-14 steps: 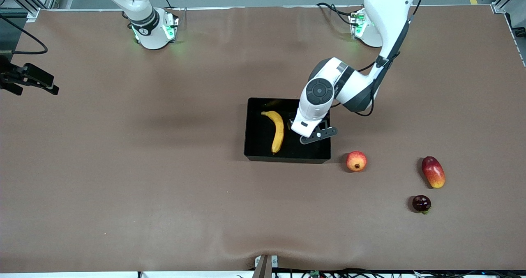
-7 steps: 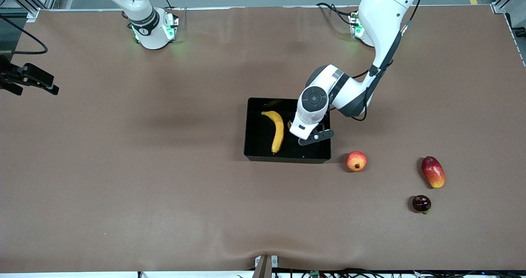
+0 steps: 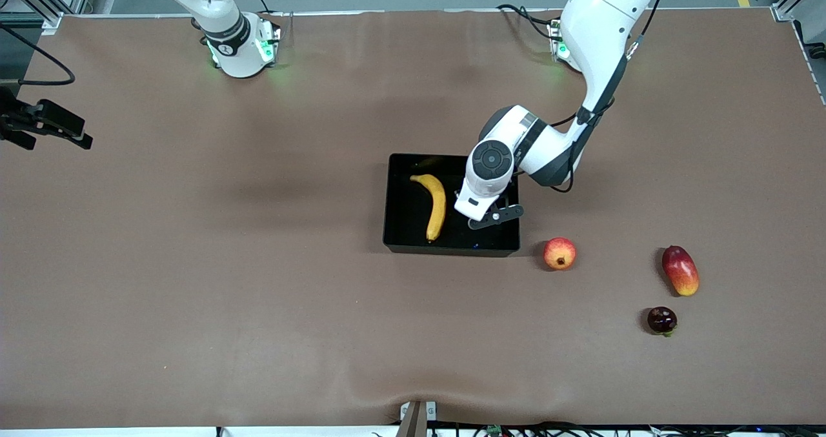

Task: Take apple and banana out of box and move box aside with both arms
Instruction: 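Lift the apple out of the box and carry it toward the mango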

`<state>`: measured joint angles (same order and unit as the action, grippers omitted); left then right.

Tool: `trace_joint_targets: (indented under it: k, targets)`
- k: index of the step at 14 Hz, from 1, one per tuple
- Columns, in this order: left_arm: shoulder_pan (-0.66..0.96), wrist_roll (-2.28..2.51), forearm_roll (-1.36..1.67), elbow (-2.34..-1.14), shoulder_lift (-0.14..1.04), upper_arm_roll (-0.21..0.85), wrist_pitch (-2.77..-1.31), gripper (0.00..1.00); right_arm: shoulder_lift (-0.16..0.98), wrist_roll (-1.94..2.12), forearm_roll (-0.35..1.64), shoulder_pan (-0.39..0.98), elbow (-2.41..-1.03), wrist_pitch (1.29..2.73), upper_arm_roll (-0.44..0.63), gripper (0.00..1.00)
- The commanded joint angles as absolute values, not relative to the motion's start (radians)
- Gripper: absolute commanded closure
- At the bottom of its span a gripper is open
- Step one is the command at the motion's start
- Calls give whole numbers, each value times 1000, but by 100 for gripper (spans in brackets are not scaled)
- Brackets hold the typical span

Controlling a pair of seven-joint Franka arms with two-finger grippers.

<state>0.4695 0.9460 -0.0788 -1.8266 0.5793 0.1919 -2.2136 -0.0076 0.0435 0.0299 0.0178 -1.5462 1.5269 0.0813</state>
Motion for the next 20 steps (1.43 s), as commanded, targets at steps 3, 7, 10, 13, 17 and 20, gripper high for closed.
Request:
trace_joint_targets:
  k: [3, 7, 10, 13, 17, 20]
  targets:
    - [482, 966, -103, -1773, 531, 187, -2185, 100, -12, 49, 31, 8, -1548, 1523, 75, 0]
    - [468, 965, -103, -1710, 457, 187, -2083, 100, -12, 49, 31, 8, -1548, 1523, 75, 0]
    - [425, 896, -103, -1706, 381, 179, -2025, 100, -12, 49, 31, 8, -1548, 1523, 75, 0]
    - [342, 778, -101, -1707, 316, 184, -1962, 100, -12, 49, 31, 8, -1548, 1523, 75, 0]
    - [240, 622, -101, -1713, 293, 186, -1893, 100, -12, 49, 31, 8, -1548, 1523, 75, 0]
    - [149, 517, -101, -1727, 293, 186, -1882, 100, -11, 49, 31, 8, -1548, 1523, 75, 0]
